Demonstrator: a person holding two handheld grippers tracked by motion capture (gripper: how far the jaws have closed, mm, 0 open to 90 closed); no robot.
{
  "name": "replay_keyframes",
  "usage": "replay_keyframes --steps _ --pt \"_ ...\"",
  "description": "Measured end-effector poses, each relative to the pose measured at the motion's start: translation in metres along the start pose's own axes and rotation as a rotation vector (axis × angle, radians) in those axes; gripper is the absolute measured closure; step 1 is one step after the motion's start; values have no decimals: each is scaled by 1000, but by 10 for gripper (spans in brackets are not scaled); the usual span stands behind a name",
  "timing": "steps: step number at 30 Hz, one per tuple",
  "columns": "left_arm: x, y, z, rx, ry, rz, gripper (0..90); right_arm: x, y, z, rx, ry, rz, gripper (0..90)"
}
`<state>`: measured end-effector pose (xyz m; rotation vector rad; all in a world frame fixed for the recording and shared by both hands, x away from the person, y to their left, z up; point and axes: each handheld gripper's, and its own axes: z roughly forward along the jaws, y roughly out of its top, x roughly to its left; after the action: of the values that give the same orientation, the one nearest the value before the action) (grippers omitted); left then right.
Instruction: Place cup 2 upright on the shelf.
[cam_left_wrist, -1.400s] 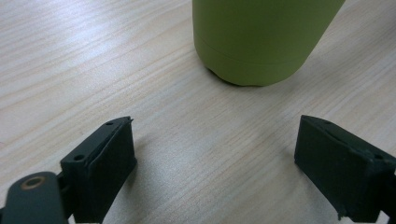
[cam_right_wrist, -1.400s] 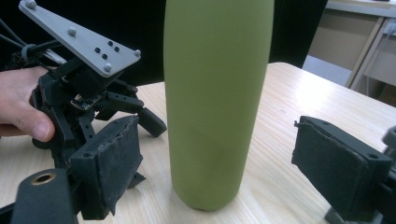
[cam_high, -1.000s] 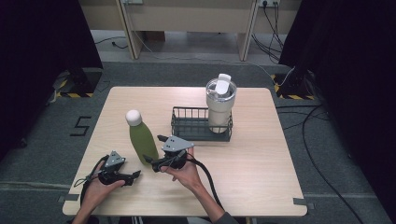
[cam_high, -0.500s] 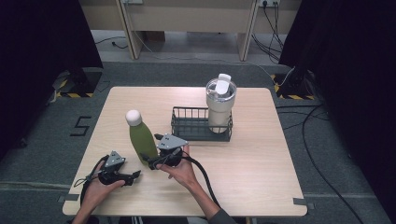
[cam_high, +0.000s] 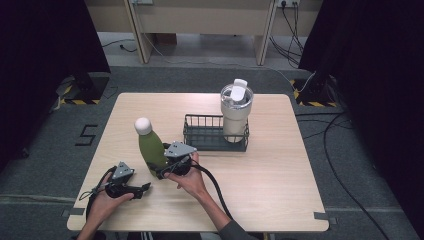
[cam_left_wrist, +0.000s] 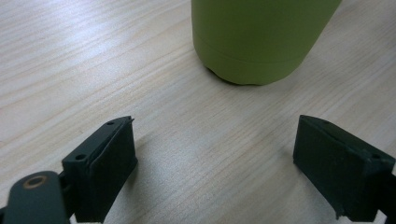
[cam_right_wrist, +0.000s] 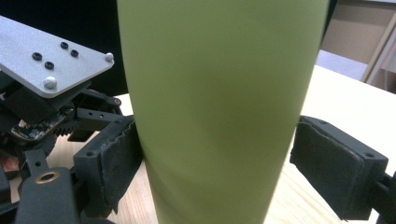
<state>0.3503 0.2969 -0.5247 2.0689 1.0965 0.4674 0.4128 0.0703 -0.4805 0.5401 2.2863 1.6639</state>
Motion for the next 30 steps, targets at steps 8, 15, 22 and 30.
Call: replay_keyframes --steps 8,15,22,30 --pt "0 0 0 0 0 0 123 0 -1 10 1 7 2 180" --pt "0 0 0 0 -1 0 123 -1 -3 16 -17 14 8 181" --pt "0 0 0 0 -3 1 124 -1 -5 21 -12 12 4 183" --pt "0 0 0 0 -3 1 124 -1 -5 25 -21 20 10 189"
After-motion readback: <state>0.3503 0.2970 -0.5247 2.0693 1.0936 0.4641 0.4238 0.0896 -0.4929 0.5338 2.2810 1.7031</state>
